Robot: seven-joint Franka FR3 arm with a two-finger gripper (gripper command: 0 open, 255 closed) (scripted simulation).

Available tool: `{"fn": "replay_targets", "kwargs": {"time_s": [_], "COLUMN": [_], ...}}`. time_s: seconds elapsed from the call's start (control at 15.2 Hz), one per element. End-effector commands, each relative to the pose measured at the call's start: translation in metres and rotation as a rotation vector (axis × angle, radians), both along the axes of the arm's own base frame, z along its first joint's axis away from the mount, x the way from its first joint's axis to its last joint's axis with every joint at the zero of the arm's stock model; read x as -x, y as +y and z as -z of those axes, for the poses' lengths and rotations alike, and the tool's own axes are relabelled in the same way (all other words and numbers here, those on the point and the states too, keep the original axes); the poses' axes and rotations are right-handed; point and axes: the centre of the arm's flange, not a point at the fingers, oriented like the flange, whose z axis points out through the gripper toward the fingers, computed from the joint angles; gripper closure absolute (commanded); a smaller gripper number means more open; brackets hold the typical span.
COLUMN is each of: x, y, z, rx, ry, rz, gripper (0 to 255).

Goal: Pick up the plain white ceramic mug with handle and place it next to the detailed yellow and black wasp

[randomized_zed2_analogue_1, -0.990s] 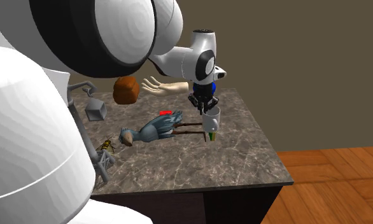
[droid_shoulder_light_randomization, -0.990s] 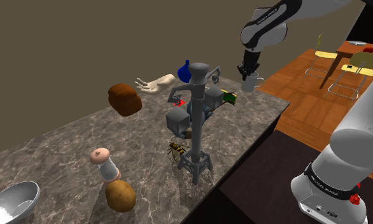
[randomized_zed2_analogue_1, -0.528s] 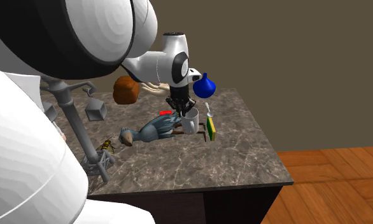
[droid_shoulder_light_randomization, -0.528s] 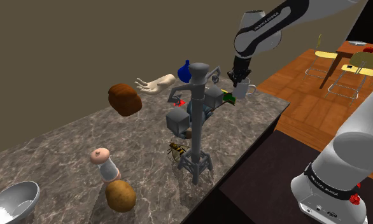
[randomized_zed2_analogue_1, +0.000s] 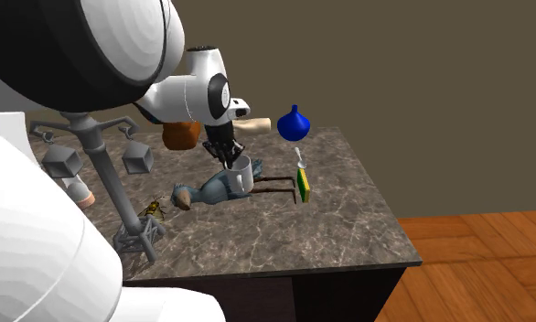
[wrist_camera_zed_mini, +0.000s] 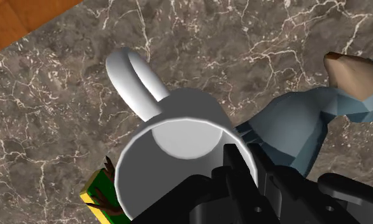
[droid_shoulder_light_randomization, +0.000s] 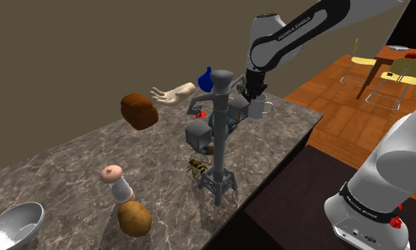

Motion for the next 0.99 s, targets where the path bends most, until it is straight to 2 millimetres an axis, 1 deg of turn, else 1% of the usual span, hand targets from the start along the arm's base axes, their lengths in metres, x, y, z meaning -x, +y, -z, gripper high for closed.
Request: {"fn": "replay_targets", "kwargs": {"time_s": [0.0,0.73,0.79,0.86,0.92], "x": [0.001,0.005,-0.007,-0.007,0.002], "y": [0.026,0.171,0.095,0.095,0.093], "z": [-0.001,-0.002,-0.017,-0.017,-0.022], "rx": [0.000,0.000,0.089,0.089,0.097], "ry": [0.000,0.000,-0.041,-0.041,-0.013], "rz": [0.002,0.002,0.044,0.044,-0.023], "gripper": [255,255,255,0,0]}}
